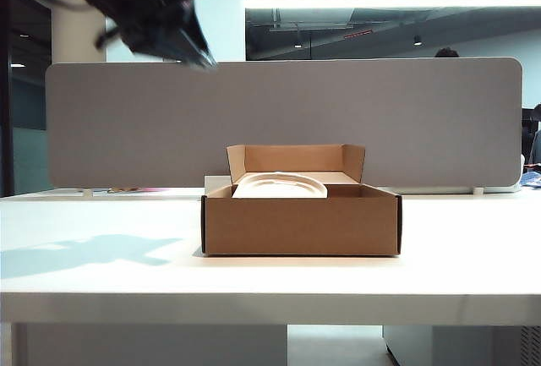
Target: Pick up the lid and place it into the paper box.
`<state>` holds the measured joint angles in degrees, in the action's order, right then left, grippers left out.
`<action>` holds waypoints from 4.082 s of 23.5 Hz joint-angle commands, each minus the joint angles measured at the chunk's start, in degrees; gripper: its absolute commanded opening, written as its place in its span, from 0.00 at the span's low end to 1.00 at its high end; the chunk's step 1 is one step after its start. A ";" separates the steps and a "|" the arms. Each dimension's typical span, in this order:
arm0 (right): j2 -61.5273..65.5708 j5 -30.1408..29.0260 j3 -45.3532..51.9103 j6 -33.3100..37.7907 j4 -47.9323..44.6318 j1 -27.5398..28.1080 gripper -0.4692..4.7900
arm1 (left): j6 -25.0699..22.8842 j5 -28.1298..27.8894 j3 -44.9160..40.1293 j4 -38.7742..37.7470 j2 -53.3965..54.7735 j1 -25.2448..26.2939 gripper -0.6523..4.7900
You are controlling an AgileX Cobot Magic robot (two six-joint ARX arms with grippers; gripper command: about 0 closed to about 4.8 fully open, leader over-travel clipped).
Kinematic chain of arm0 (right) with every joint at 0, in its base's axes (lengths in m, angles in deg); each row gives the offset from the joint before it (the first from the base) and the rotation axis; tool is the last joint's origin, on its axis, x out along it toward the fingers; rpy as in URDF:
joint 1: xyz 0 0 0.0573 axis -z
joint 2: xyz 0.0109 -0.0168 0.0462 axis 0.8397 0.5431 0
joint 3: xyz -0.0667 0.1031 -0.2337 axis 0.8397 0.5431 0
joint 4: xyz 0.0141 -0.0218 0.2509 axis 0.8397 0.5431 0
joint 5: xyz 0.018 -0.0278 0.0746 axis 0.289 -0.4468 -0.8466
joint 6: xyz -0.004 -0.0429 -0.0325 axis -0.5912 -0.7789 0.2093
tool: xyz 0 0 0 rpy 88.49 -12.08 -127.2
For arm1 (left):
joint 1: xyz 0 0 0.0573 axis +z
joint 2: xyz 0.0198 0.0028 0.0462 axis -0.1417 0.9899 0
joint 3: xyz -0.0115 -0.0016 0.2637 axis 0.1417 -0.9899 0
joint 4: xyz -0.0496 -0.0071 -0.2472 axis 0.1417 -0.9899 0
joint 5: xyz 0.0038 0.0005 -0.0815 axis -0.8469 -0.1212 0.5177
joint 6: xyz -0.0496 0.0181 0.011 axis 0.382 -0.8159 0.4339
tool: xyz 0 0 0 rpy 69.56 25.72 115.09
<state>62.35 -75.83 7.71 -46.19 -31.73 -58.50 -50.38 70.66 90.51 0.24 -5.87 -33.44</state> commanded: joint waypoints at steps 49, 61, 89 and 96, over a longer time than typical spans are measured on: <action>-0.09 10.36 0.33 -5.20 -0.68 0.07 0.09 | 4.52 -10.82 -62.31 5.64 -81.37 20.85 0.11; -0.09 10.36 0.33 -5.20 -0.68 0.07 0.09 | -3.21 -11.34 -62.31 7.76 -81.37 20.85 0.11; -0.09 10.36 0.33 -5.20 -0.68 0.07 0.09 | -3.17 -11.30 -62.31 7.52 -81.37 20.79 0.11; -0.09 10.36 0.33 -5.20 -0.68 0.07 0.09 | -3.17 -11.30 -62.31 7.52 -81.37 20.79 0.11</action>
<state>62.35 -65.54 7.71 -51.26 -31.67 -58.41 -53.33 59.36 28.02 7.34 -87.31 -12.55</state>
